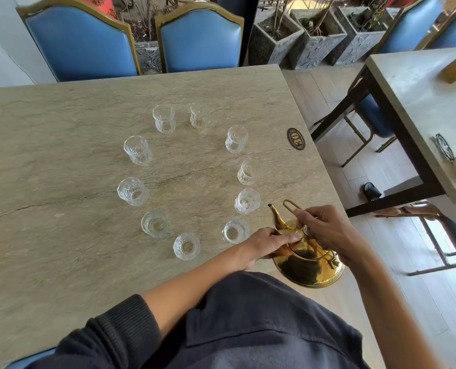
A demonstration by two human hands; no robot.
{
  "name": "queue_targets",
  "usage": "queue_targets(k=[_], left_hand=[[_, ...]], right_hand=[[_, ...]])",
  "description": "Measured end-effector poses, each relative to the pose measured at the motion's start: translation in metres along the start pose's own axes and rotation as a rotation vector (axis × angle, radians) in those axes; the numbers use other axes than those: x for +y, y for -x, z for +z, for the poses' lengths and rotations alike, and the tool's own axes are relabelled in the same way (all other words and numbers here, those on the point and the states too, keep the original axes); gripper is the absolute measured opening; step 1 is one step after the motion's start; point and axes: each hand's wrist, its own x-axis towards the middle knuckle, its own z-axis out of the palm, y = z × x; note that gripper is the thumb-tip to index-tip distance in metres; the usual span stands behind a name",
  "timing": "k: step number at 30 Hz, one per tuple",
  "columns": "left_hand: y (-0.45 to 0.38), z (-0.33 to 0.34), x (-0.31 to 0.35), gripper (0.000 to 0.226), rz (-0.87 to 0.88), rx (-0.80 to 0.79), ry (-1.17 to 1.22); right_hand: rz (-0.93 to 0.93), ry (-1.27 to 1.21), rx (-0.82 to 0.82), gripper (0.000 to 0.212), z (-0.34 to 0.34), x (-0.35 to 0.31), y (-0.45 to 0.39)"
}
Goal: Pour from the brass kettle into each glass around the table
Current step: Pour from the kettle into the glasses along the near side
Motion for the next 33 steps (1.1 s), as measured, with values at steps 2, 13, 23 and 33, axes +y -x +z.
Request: queue_targets(k=[2, 13, 23, 33], left_hand=[[-0.0002, 0.0002, 0.0004, 0.065, 0.000, -0.001, 0.002], [0.0022, -0.0010, 0.0027, 0.072, 0.001, 0.011, -0.001], [0.0055, -0.0003, 0.0064, 0.047, -0.012, 0.009, -0.012], [0.0035, -0.0082, 0.0064, 0.062, -0.023, 0.050, -0.029]], right_hand=[[-0.005, 0.003, 0.000, 0.043, 0.0000, -0.0002, 0.0001], [-0.002, 0.009, -0.007, 0.043, -0.0003, -0.0048, 0.0001], [-0.004, 0.006, -0.012, 0.043, -0.0001, -0.0007, -0.0014], [0.004, -0.047, -0.010, 0.043, 0.0025, 0.0013, -0.0067]])
